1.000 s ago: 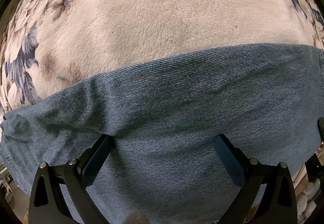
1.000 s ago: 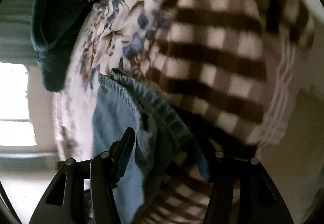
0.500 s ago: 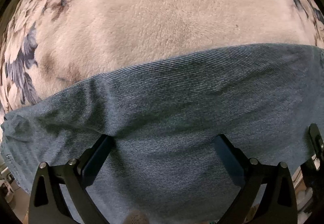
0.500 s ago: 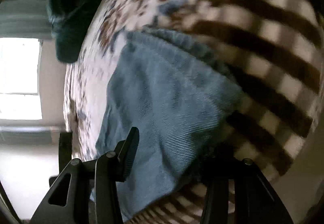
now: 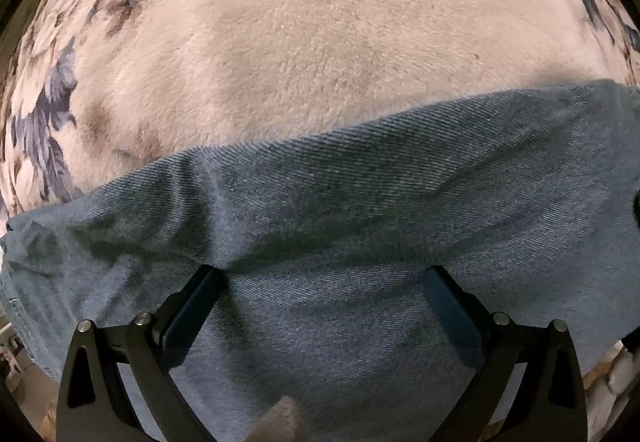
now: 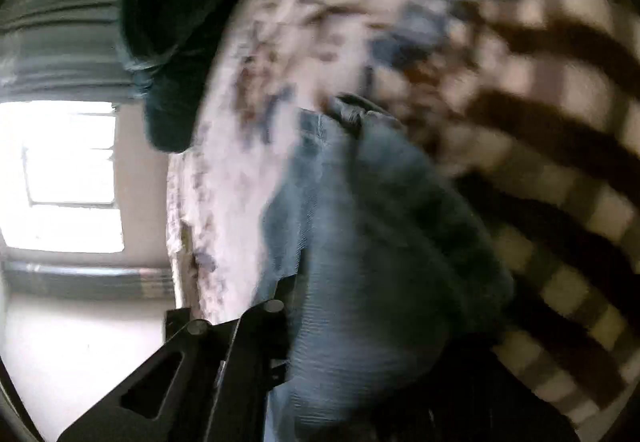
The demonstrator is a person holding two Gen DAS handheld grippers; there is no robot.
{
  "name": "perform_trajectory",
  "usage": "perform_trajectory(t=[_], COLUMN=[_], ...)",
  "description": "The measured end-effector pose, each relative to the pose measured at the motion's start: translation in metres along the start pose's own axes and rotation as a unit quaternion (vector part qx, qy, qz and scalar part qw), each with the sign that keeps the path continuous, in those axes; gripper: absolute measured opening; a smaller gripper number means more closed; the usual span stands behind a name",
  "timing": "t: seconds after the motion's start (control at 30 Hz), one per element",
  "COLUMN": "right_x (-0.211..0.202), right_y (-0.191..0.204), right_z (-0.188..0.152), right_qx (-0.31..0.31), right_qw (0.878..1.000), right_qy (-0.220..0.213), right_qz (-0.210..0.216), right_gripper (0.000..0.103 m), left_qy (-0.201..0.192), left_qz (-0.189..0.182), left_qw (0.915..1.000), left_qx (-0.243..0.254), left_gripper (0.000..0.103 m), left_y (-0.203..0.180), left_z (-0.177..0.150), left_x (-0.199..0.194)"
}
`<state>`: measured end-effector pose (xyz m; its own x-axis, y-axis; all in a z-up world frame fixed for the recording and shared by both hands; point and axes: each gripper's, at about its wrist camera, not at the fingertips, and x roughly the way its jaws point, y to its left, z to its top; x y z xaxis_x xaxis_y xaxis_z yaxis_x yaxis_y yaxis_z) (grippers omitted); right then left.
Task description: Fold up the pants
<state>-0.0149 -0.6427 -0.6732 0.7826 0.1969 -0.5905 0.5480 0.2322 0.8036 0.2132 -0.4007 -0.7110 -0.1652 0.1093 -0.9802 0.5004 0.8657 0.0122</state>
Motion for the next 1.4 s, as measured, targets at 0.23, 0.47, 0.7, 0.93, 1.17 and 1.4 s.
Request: perform_trajectory(t=[0.23,0.47,0.7,0.93,1.17,1.4], right_x=[0.029,0.009,-0.005,0.042,0.143,0.24], right_y=[-0.013,0.043,0.12,0.219,0.275,0.272], right_z=[0.009,0.002,-0.029,-0.118,-0.258,-0.408], right_qx=[0.035,-0.025,-0.076,-0.157,-0.266,-0.38], right_qw=[0.998,0.997,0.994,0.985,0.954,0.882], right_qy=[0.035,-0.004,-0.016,0.02,0.101,0.224], right_qz=[-0.027,-0.076,-0.078,-0.069,-0.091,-0.167], right_gripper=[0.013,0.006,0.005,0.005,0.005,0.015], left_qy=[-0.001,-0.018,-0.033,-0.083,-0.075,-0.054], left_qz=[0.004,-0.004,-0.028,0.008,0.031,0.039], left_qw=[1.0,0.9998,0.9966,0.987,0.9663,0.9454], left_qx=[-0.002,-0.011,-0.07,-0.137,-0.244,-0.319], left_gripper=[0.103,0.103,0.103,0.103,0.103,0.103], left_y=[-0.002,0.015,0.102,0.254,0.421,0.521], left_z=[0.001,-0.004,-0.018,-0.073,-0.148,-0.206], left_x=[-0.003,-0.016,-0.045,-0.082,-0.081,-0.055])
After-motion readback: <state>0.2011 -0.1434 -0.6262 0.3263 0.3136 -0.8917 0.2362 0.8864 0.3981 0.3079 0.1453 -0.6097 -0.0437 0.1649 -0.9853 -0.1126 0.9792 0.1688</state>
